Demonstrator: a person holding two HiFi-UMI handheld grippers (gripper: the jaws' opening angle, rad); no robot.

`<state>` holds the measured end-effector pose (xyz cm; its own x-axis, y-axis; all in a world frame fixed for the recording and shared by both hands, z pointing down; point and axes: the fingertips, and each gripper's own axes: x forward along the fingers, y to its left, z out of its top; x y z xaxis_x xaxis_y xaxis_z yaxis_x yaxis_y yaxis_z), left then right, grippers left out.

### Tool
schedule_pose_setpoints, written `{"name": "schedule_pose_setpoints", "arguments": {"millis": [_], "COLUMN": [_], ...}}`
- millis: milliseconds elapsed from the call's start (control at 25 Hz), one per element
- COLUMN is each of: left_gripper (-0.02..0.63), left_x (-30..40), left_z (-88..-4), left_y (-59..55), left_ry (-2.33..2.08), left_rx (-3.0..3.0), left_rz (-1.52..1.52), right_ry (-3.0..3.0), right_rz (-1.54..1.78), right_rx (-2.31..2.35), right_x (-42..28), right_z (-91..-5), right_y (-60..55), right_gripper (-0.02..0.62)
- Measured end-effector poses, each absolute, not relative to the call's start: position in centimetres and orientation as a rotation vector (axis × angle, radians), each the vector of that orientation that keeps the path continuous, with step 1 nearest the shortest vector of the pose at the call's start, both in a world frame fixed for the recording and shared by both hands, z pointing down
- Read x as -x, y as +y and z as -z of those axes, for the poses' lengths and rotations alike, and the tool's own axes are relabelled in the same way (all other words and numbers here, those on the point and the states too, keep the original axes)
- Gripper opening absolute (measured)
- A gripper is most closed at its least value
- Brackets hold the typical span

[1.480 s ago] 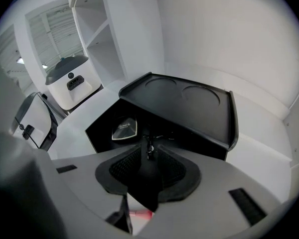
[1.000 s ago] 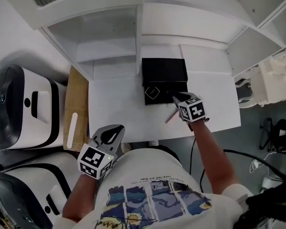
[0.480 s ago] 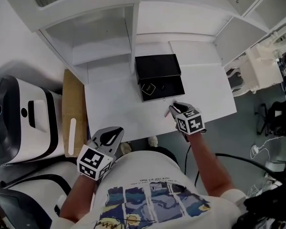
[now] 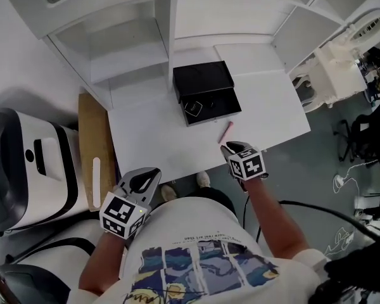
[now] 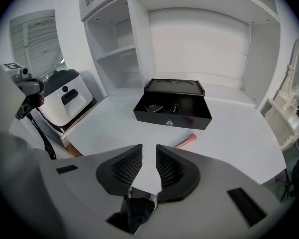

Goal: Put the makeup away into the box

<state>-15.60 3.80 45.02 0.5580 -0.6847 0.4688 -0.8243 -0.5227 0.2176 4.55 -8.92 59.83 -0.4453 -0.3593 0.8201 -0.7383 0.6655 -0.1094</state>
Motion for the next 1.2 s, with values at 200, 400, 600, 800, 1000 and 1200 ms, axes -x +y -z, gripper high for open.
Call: {"name": "schedule_pose_setpoints", "arguments": {"millis": [200,400,600,800,1000,1200], "left_gripper": [0.014,0.014,0.014,0.014,0.014,0.014], "left_x": [15.8,16.5,17.8,18.3,18.3,18.4], "left_z": [-45.2,-45.4,-45.6,-45.7,-45.6,-45.6], "left_y": [4.6,5.4,6.2,6.5,6.4,6.2], "left_ry": [-1.204,-1.222,-1.271,-1.296,-1.308,-1.318], "left_rx": [-2.392,-2.378,-2.343,-2.319,-2.314,-2.301], "left_rz": [-0.449,-0.448,-0.441,-0.45,-0.462,-0.48], "right_ry": [-2.033,-2.004,-1.954,-1.935,-1.909,-1.879], "right_rz": [-0.611,-0.672,-0.715,-0.757,-0.799,-0.796], "right_rx": [-0.875,-0.922,-1.002,-1.056,-1.113,-1.132], "right_x": [-4.9,-5.7,-6.4,-6.4,-6.5,-6.7], "right_z": [-60.8,-62.5,-63.5,-64.8,-66.7,-67.9], "right_y": [-7.6,-8.2,-10.0,-12.0,-13.9,-15.1], "right_gripper": [0.103,0.104,0.115,0.132,0.158,0.158]}}
